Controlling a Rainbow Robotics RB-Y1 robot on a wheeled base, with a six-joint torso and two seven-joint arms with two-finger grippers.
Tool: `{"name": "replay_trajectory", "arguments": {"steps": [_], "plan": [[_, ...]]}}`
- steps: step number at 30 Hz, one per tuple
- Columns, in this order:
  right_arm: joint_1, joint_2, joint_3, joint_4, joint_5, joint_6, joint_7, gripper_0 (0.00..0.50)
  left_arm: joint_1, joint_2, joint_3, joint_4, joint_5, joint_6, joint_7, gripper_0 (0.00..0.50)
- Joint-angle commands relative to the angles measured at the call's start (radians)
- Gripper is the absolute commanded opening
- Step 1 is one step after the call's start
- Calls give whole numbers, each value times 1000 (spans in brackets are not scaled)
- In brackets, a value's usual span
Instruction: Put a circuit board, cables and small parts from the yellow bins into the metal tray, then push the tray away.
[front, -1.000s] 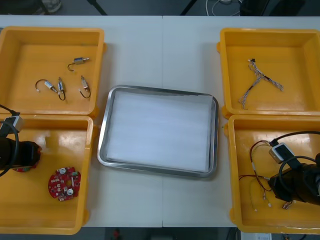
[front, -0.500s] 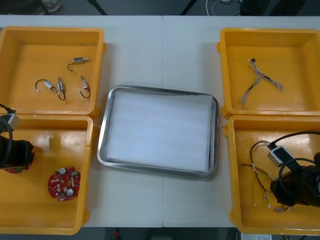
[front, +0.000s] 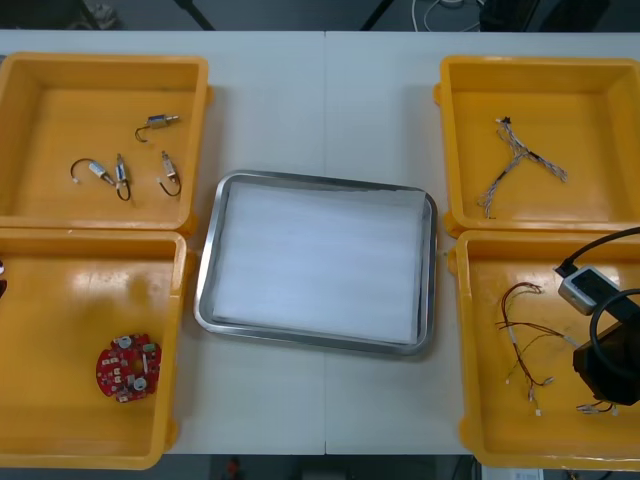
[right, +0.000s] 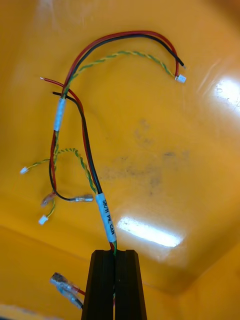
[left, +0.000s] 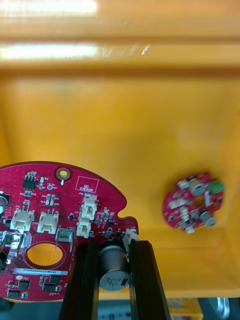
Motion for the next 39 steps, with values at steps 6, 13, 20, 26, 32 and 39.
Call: {"name": "replay_trajectory", "arguments": {"steps": [6,13,20,26,32,39], "plan": [[-136,-29,-172,-60,-196,120,-4,0,-224,18,-138,-160,113,12,231,0],[-190,-43,-238,-68,-294,120,-7,0,-410,11,-341,-186,179,12,390,0],[-208,-102,-248,-79,-332,120,-18,0,-526,-65,-500,-184,166,12,433,0],[-227,-164,-248,-105,-375,120,-29,0,-569,-146,-658,-149,74,12,445,0],[-242,-213,-246,-106,-429,120,-41,0,-608,-236,-819,-69,-61,-12,448,0],[-268,-257,-234,-113,-446,120,-37,0,-620,-293,-942,32,-163,-141,450,0]]}}
